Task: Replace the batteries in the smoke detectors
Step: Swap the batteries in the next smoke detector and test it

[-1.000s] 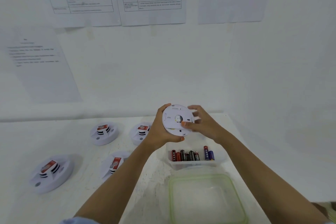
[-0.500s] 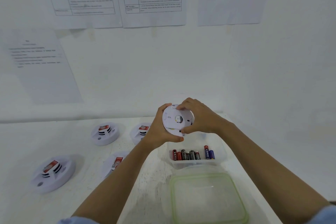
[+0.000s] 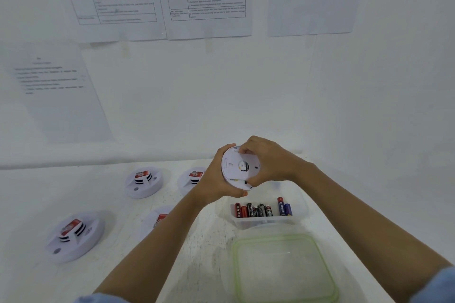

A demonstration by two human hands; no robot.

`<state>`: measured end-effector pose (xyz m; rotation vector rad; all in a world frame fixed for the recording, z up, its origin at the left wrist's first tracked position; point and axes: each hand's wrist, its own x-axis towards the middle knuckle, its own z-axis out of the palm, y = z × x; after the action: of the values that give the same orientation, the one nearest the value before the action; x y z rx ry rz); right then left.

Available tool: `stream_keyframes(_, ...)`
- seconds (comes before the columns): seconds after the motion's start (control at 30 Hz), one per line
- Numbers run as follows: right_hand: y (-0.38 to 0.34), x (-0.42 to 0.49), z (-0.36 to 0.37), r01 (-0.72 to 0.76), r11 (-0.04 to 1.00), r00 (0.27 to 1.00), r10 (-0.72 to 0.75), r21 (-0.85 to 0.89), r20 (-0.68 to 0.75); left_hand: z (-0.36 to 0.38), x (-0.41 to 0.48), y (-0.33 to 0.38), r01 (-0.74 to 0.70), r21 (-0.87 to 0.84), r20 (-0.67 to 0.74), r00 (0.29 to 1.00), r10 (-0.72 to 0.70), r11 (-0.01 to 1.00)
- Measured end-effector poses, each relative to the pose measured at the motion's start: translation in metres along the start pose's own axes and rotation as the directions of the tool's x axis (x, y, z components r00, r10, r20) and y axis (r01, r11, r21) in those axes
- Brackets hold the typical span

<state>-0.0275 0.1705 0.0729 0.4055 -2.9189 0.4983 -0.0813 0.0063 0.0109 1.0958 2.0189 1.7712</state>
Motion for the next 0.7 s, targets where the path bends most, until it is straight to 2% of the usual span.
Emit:
stream_keyframes(0.4, 0.0001, -0.0003, -0.0004, 0.049, 0.997, 0.998, -0.047, -0.061, 0.034, 0.0006, 0.0007, -0.0049, 0.026, 0.001, 0.019, 0.999, -0.026, 1.000)
stream_keyframes(0.6, 0.0023, -0.0018, -0.0026, 0.051, 0.999, 0.997, -0.051, 0.014, 0.057, -0.0018, 0.0025, -0.0035, 0.023, 0.004, -0.021, 1.000, -0.023, 1.000)
stream_keyframes(0.7, 0.0022, -0.0005, -0.0060, 0.050, 0.999, 0.996, -0.048, -0.016, 0.074, -0.0006, 0.0023, -0.0022, 0.028, 0.011, -0.017, 0.999, -0.028, 1.000)
